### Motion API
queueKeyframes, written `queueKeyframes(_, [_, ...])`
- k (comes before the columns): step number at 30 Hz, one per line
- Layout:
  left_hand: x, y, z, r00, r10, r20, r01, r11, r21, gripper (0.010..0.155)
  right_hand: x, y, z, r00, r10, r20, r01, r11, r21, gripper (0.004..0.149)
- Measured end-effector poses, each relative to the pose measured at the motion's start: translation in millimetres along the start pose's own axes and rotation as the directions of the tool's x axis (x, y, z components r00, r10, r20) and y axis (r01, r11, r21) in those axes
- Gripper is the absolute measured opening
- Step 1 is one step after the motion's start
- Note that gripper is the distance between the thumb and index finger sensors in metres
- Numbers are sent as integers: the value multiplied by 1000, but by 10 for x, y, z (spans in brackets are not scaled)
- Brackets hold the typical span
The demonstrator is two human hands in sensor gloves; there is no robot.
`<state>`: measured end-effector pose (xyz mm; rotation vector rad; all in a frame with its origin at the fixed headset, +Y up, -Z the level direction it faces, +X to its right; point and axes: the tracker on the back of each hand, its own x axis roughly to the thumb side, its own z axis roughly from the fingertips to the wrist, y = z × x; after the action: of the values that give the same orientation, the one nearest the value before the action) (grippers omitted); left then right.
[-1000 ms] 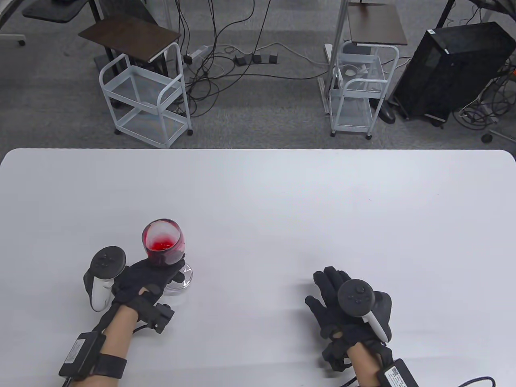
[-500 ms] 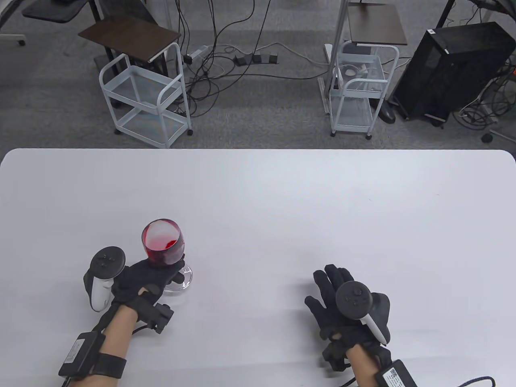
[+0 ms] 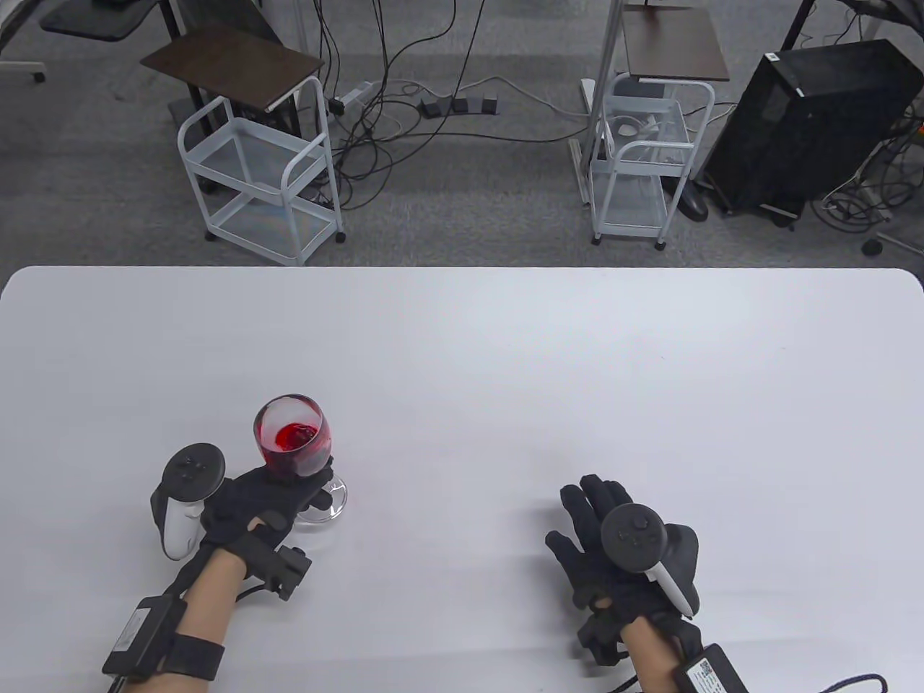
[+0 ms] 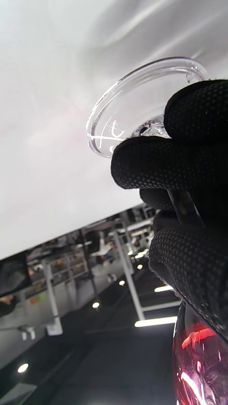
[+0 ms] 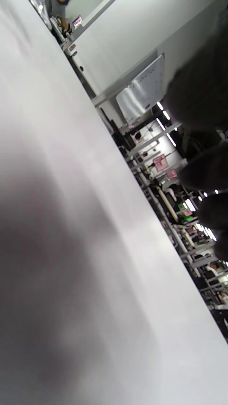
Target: Shake wine glass in air
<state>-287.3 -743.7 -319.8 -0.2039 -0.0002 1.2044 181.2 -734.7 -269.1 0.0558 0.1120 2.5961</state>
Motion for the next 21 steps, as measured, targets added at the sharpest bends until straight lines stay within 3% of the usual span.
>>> queueKeyframes(3, [47, -138, -25, 999, 35, 4, -34, 998, -54, 45, -1, 5, -9, 1000, 2, -6, -2, 1000, 6, 69])
queueKeyframes(7, [137, -342, -65, 1000, -23, 4, 24, 996, -88, 45, -6, 2, -2, 1000, -1, -8, 1, 1000, 5, 69])
queueKeyframes(13, [190, -605, -125, 1000, -7, -6, 7, 995, -97, 45, -7, 1, -1, 1000, -6, -7, 6, 1000, 7, 69])
queueKeyframes(21, [107, -737, -178, 999, -42, -26, 39, 994, -105, 46, -7, -3, 0, 1000, -16, 1, 16, 1000, 9, 69])
